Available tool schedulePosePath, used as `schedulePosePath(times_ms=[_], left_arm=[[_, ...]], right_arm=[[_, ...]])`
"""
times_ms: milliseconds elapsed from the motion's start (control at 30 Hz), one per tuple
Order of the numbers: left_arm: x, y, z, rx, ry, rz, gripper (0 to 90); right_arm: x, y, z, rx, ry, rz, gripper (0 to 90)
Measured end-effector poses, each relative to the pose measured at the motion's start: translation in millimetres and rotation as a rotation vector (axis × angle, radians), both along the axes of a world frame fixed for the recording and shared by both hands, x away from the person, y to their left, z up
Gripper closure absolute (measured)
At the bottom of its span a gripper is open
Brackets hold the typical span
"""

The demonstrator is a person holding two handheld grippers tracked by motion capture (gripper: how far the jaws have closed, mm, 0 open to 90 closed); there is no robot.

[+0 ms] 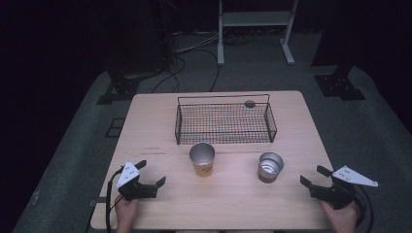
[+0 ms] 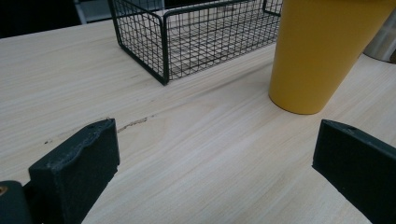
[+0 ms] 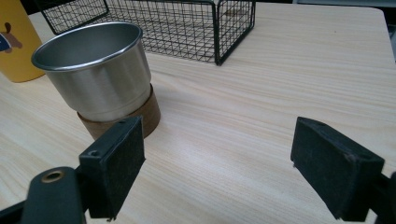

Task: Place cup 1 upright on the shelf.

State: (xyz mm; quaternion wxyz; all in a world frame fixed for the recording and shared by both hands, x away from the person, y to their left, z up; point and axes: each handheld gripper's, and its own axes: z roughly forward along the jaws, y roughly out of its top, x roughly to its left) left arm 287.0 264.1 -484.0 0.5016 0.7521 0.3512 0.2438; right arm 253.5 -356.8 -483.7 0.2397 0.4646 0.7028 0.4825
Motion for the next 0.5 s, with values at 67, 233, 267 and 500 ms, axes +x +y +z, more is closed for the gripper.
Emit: schedulePosePath(times_ms=[67, 233, 267, 500], left_arm=[[-0.2, -0.1, 0.0, 0.003, -0.001, -0.003, 0.0], [-0.2, -0.1, 0.0, 0.002, -0.003, -0.005, 0.0], [-0.1, 0.0, 0.0, 0.001, -0.002, -0.005, 0.0], [-0.6, -0.4, 0.0, 0.005, -0.006, -0.008, 0.0]], right_arm=[[-0.4, 0.3, 0.6, -0.001, 0.004, 0.007, 16.3], [-4.3, 0.7, 2.3, -0.008, 0.005, 0.024, 16.2], [-6.9, 0.0, 3.3, -0.008, 0.004, 0.029, 15.9], [-16.0, 1.8, 5.9, -0.026, 0.008, 0.061, 15.2]])
